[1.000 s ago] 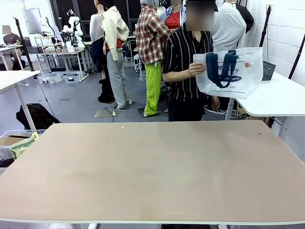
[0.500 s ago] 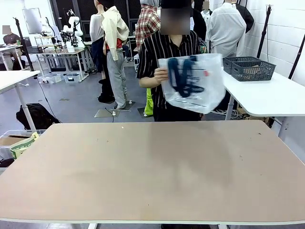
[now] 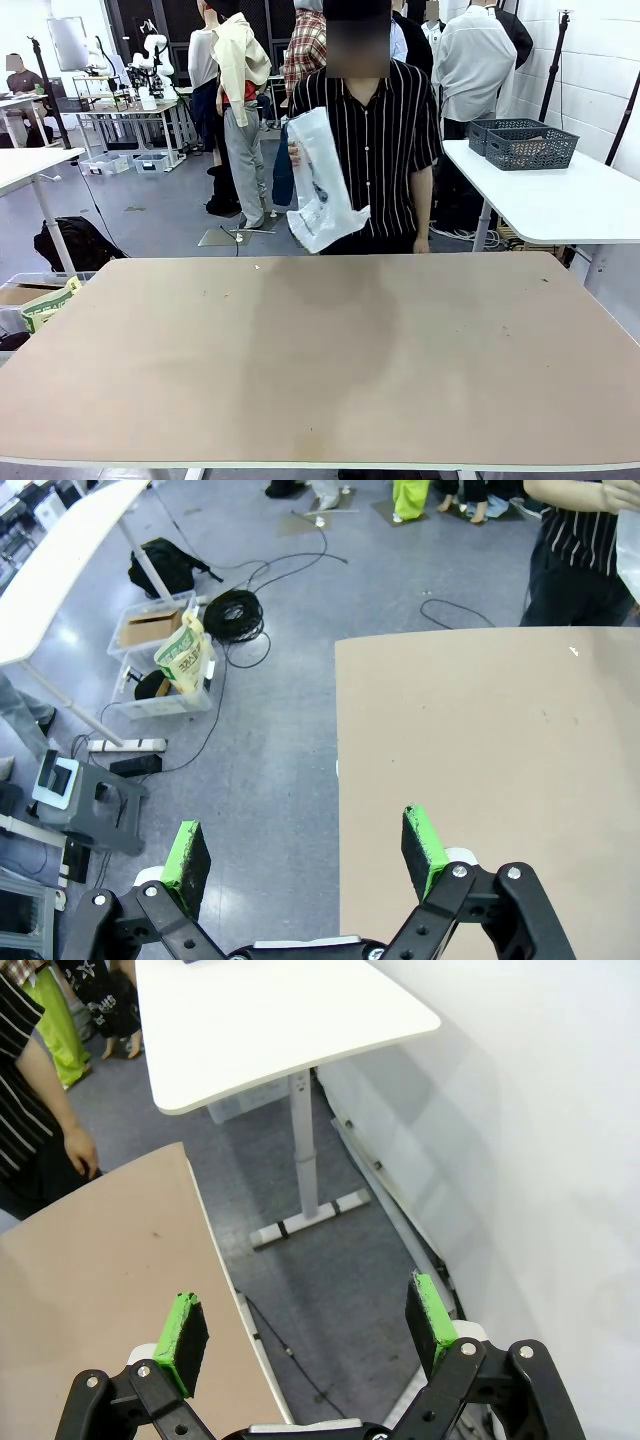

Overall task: Transfer purchased items from the store into the shopping bag.
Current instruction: Open the Reusable shopping bag in the center of the table.

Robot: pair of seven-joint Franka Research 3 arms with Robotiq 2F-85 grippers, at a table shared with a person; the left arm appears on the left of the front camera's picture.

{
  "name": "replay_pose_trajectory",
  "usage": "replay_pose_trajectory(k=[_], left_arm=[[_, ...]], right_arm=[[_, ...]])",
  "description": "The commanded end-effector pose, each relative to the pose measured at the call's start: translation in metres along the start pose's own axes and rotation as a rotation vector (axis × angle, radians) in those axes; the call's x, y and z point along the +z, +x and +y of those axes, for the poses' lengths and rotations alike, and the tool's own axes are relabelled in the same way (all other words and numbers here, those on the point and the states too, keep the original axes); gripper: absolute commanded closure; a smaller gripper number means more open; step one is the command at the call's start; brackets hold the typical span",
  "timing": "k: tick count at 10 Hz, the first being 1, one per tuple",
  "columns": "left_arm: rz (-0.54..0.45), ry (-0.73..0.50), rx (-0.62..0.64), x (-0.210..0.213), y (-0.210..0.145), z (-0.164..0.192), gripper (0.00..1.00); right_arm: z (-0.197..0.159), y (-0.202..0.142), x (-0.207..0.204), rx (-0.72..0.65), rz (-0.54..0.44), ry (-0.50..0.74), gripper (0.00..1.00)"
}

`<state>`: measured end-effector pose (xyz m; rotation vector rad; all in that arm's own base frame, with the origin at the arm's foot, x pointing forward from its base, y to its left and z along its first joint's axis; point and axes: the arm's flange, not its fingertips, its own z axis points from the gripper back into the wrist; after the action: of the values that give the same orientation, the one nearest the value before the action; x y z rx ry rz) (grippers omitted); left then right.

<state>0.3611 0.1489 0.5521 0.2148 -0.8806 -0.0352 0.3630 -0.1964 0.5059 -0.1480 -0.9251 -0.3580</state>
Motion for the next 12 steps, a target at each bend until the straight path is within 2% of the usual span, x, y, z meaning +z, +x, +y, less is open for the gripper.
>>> replay_pose_trajectory(k=[1,12], left_arm=[[-0.005,-0.004,-0.013,-0.0004,-0.0012,0.0024,0.00],[-0.005,-0.004,-0.013,-0.0004,-0.0012,0.0024,0.00]], right_arm=[[0.0001,-0.0014,-0.0012,0.008,0.009,-0.001,0.00],[0.0001,-0.0014,-0.0012,0.008,0.009,-0.001,0.00]])
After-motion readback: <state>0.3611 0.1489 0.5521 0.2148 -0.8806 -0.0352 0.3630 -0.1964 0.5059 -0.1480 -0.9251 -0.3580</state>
